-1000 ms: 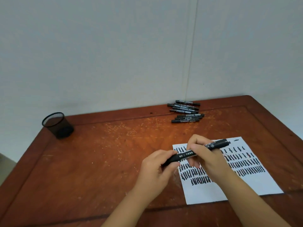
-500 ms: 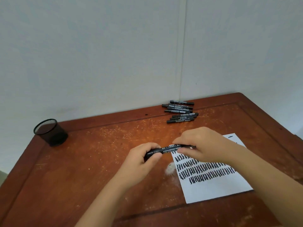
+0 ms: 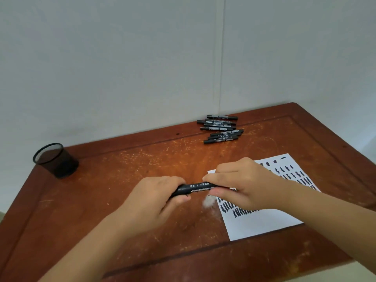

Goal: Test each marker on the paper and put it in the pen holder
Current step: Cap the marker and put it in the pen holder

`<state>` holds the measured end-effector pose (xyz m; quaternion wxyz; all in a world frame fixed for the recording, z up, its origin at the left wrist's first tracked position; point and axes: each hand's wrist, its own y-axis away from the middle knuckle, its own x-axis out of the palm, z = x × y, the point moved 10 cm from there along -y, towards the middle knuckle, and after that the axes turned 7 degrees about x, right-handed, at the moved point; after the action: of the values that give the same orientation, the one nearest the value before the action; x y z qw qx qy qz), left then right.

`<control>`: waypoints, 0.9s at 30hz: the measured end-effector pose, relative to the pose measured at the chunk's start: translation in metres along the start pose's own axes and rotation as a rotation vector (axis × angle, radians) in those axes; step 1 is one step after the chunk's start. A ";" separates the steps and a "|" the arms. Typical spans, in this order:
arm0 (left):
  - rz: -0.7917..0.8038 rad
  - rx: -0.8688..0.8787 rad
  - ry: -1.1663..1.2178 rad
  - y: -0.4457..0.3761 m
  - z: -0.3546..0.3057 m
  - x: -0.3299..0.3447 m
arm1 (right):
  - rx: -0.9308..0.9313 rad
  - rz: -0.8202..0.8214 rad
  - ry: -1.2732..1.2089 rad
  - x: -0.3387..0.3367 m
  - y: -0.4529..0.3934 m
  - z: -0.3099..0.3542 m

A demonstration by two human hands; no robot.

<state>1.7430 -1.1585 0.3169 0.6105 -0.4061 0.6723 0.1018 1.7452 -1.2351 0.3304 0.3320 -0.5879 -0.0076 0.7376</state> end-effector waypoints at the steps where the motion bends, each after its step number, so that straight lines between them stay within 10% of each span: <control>1: 0.015 0.035 -0.022 0.001 -0.003 -0.001 | 0.046 0.022 -0.097 0.004 0.000 -0.002; 8: 0.042 0.036 0.011 0.028 0.005 0.023 | 0.344 0.178 -0.558 0.051 -0.001 -0.025; 16: -0.444 -0.768 0.629 0.109 0.073 0.074 | 0.733 0.412 -0.721 0.126 -0.019 -0.062; 27: -0.741 -1.064 0.403 0.252 0.132 0.005 | 0.644 0.033 -1.045 0.184 -0.120 -0.022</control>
<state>1.6719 -0.9132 0.1913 0.1847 -0.8658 0.4478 0.1253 1.8056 -1.0582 0.2129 0.4337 -0.0188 0.0631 0.8986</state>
